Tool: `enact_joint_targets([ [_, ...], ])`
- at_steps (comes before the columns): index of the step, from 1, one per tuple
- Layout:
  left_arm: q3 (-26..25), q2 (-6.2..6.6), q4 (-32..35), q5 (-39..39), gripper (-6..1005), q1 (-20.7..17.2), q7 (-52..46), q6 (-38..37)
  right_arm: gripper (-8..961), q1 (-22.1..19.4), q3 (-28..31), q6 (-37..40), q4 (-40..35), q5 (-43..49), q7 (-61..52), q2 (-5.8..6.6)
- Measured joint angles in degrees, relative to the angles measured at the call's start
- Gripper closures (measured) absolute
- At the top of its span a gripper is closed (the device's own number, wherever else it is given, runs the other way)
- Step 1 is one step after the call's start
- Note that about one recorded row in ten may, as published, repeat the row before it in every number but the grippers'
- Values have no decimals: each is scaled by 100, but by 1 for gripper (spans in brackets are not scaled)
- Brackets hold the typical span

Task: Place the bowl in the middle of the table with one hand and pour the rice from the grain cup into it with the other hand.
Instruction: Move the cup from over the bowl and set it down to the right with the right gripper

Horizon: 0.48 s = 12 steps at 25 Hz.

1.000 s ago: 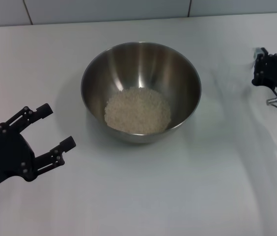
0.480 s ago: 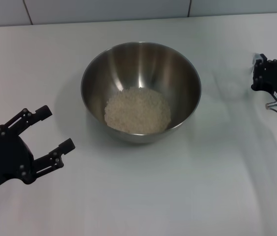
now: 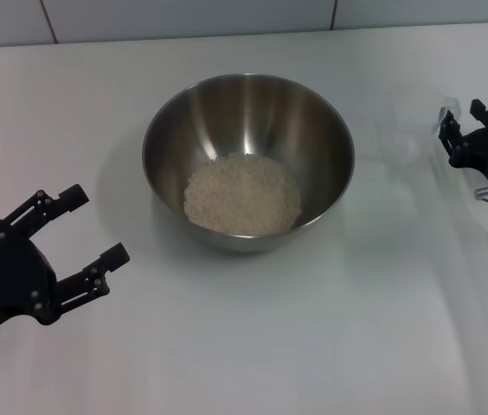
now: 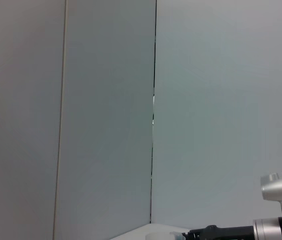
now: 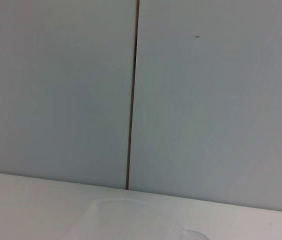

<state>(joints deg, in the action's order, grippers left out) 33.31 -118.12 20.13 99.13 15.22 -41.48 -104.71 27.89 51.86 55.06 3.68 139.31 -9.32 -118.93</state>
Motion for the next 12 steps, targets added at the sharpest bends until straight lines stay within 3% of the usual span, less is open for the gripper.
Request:
enact_joint_targets([
  [3,0,0,0,0,139,-2,0,-5,669,-36,0,3,10,0,-2,7],
  [6,-4,0,0,0,139,-2,0,-10,462,-53,-36,14,11,0,-12,10],
  [12,-15,1,0,3,139,-2,-2,-16,313,-335,-149,515,15,0,-39,10],
])
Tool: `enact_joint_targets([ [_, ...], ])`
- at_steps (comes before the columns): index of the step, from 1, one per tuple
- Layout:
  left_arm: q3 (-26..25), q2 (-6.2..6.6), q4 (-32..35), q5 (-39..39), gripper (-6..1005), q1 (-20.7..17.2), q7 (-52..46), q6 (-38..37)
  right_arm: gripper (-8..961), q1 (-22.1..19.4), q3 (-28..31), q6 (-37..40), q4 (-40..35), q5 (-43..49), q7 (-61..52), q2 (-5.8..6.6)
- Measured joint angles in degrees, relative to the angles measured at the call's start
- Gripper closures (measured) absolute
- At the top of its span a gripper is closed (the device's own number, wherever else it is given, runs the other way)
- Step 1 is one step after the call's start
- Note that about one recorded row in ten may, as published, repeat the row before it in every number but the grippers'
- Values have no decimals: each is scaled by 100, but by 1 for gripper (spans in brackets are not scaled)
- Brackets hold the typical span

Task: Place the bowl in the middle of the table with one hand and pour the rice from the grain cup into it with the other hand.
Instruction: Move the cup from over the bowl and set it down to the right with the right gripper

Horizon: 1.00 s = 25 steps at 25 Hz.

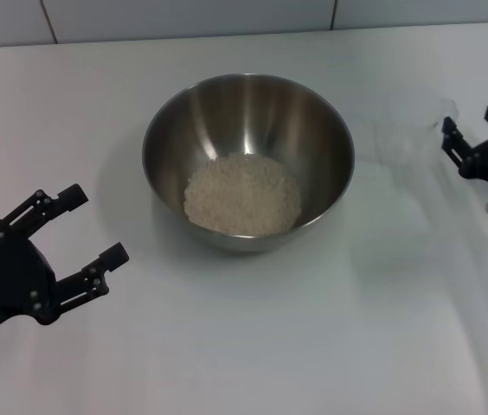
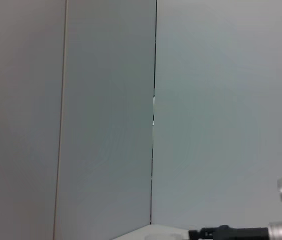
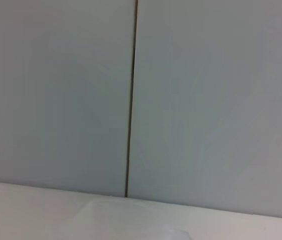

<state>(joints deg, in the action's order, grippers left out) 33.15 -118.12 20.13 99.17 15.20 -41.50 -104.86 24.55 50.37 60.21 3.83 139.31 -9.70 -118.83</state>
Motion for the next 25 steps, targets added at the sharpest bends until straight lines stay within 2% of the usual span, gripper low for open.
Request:
enact_joint_targets([
  [6,26,-3,5,18,139,1,28,0,312,-580,-86,1122,5,0,-126,-19],
  [7,35,-5,7,21,139,0,41,2,312,-757,-127,1540,6,0,-165,-30],
  [11,42,-9,11,25,139,31,49,51,311,-924,-127,1932,12,-23,-326,-40],
  [15,42,-10,14,31,139,53,20,84,311,-966,-81,2370,-113,-49,-1068,10],
  [19,64,-6,27,37,139,74,0,151,310,-791,-412,3426,-711,10,-1972,185],
  [21,78,-2,35,38,139,82,-11,198,310,-583,-916,3888,-1157,29,-2511,339],
  [22,86,3,41,39,139,87,-28,233,310,-371,-1475,4167,-1630,28,-3139,499],
  [23,91,4,45,39,139,91,-41,242,310,-371,-1475,4167,-1630,28,-3139,499],
  [25,96,5,55,42,139,98,-62,251,310,-152,-2060,4367,-2123,15,-3674,619],
])
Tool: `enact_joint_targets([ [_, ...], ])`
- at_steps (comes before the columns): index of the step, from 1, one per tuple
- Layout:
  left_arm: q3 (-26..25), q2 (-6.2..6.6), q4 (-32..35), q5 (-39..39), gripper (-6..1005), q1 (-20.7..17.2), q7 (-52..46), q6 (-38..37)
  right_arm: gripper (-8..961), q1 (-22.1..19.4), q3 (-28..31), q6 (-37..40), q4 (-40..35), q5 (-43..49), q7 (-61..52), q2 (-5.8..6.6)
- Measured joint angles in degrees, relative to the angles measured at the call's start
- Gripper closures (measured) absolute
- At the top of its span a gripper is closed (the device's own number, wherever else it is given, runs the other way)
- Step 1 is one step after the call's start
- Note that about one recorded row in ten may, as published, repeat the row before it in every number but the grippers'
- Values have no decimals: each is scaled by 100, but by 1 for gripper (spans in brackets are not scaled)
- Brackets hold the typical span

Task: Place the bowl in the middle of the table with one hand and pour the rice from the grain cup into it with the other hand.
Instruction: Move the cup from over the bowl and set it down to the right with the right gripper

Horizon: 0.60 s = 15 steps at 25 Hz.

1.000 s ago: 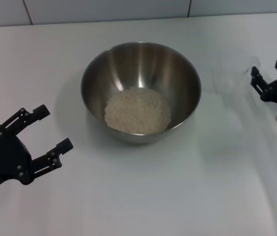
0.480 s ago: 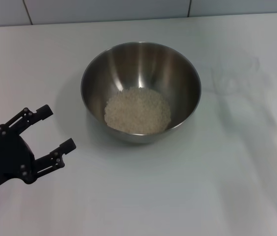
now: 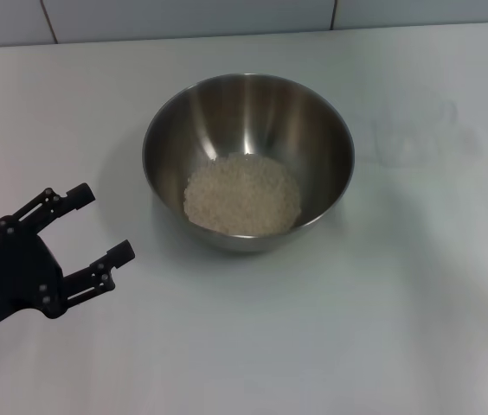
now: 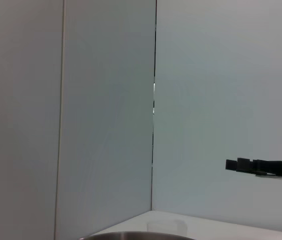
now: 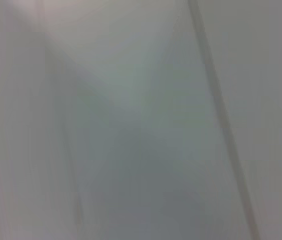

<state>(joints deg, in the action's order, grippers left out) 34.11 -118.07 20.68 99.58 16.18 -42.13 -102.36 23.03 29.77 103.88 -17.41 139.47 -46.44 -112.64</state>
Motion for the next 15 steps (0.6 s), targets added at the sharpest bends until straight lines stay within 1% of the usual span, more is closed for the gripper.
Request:
enact_joint_targets([
  [3,8,6,6,1,139,25,-12,10,309,257,-858,163,-574,-11,-430,121],
  [7,21,11,21,4,140,63,-91,22,309,556,-1951,214,-1106,-14,-772,179],
  [10,25,19,138,117,140,117,-312,62,308,705,-2504,228,-1342,-18,-934,201],
  [11,25,20,199,166,140,131,-395,85,308,743,-2638,232,-1415,-21,-949,200],
  [12,26,21,268,213,140,148,-488,114,308,799,-2896,239,-1558,-23,-960,185],
  [13,26,21,334,255,140,167,-573,137,308,799,-2896,239,-1558,-23,-960,185],
  [15,26,28,438,329,140,196,-717,175,308,833,-3121,246,-1636,-24,-959,174],
])
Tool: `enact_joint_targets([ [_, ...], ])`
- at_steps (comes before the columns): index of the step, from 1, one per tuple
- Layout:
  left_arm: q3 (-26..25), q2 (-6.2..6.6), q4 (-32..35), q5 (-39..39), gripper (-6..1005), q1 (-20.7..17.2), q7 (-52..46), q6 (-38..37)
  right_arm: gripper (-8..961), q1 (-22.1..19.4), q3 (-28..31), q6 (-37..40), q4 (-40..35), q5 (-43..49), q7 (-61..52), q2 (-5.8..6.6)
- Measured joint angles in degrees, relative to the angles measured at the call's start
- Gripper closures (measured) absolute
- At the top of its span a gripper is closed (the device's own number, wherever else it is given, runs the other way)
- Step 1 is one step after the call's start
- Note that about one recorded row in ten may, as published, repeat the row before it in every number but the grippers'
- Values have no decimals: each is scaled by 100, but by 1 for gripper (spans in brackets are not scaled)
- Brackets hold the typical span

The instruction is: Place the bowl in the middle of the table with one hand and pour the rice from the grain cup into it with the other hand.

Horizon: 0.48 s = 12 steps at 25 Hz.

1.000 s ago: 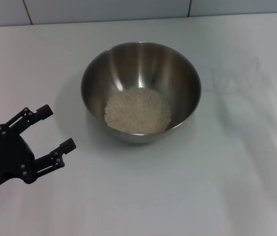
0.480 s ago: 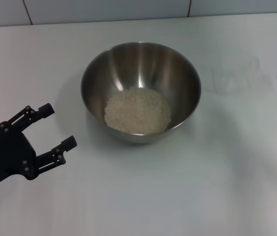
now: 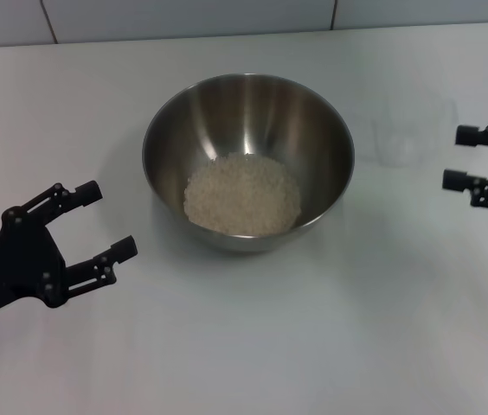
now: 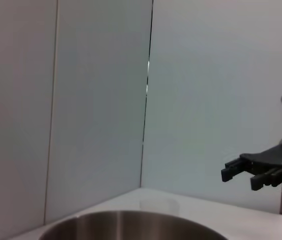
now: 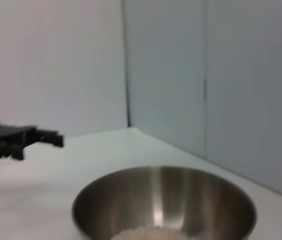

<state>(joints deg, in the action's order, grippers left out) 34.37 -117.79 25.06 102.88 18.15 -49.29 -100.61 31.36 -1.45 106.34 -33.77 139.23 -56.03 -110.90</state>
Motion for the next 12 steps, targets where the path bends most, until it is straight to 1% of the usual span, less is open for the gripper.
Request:
enact_joint_targets([
  [4,0,6,28,24,140,12,-51,22,307,19,-354,44,-129,-1,29,-16],
  [5,0,30,81,79,140,56,-173,77,307,21,-462,50,-193,-2,-9,-32],
  [7,0,38,86,99,140,70,-202,84,277,21,-677,37,-374,-16,-130,-95],
  [12,0,40,169,151,140,109,-295,93,203,-83,-689,57,-414,-359,-139,-119],
])
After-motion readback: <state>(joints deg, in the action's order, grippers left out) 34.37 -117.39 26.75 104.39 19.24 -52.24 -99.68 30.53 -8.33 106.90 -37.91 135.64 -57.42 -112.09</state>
